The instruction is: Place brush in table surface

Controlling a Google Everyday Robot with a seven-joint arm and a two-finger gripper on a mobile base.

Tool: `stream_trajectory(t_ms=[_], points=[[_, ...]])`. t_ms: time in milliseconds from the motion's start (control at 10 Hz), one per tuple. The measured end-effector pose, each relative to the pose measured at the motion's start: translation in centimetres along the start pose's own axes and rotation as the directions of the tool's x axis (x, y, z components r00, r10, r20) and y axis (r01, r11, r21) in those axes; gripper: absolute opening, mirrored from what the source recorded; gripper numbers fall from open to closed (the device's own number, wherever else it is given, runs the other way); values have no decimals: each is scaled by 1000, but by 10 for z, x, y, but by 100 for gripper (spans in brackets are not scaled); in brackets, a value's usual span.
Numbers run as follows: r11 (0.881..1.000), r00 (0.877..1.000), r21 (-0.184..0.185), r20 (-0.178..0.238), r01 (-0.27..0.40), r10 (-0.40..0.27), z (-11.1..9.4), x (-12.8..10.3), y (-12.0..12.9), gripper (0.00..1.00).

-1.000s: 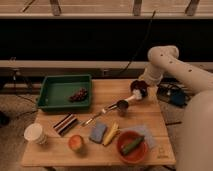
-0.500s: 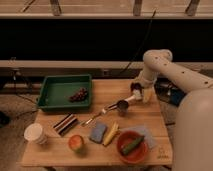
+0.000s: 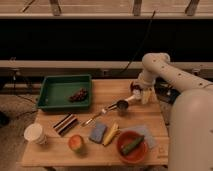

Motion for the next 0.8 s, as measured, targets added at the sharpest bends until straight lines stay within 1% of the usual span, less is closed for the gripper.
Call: stream_trajectory(t_ms=[300,500,600,700,800], points=[[1000,1000,-5,-7,-13,13,8,6,-1,80],[1000,1000,-17,-8,-17,17,16,7,1,80],[1000,1000,-23,-8,-18,18,19,7,0,78],[999,1000,-37,-6,-19,19,21,8,0,70],[999,1000,-45,-3,-15,15,21,7,-1,59]])
